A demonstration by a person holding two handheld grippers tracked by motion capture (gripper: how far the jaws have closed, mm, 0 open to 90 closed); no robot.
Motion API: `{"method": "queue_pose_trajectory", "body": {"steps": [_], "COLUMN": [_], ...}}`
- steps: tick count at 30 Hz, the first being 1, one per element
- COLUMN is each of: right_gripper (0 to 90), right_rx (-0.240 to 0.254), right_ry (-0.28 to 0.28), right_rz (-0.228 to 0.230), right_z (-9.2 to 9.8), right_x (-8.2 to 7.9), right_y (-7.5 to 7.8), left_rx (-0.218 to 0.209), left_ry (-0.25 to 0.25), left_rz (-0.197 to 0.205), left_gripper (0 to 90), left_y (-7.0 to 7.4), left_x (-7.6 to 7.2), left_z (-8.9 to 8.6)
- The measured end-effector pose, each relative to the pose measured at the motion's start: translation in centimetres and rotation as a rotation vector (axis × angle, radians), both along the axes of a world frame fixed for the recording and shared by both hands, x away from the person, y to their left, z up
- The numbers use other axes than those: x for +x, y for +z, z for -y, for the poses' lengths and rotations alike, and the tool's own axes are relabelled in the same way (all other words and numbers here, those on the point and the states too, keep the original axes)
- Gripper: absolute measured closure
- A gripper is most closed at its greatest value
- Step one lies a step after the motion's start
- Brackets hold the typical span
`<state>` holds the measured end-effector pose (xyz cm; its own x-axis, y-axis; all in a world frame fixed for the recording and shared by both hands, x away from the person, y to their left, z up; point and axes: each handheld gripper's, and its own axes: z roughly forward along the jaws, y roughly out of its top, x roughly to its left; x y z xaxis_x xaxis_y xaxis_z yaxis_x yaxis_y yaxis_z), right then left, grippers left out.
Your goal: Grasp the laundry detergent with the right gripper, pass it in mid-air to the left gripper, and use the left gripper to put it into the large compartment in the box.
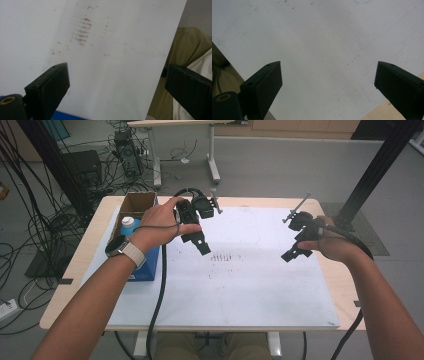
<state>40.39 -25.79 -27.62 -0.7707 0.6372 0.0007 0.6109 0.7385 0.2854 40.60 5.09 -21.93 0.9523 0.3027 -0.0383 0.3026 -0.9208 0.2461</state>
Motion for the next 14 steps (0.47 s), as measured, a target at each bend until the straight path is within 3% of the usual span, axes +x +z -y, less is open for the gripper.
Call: {"method": "queue_pose_trajectory", "body": {"steps": [14], "right_gripper": [7.6], "right_rx": [0.0], "right_ry": [-0.004], "right_rz": [0.005], "right_z": [0.27], "right_x": [-0.11], "right_y": [-0.05], "left_rx": [-0.01], "left_ry": [0.013], "left_rz": [0.006], "left_gripper": [6.3], "left_y": [0.14], "left_x": [0.03], "left_z": [-0.35]}}
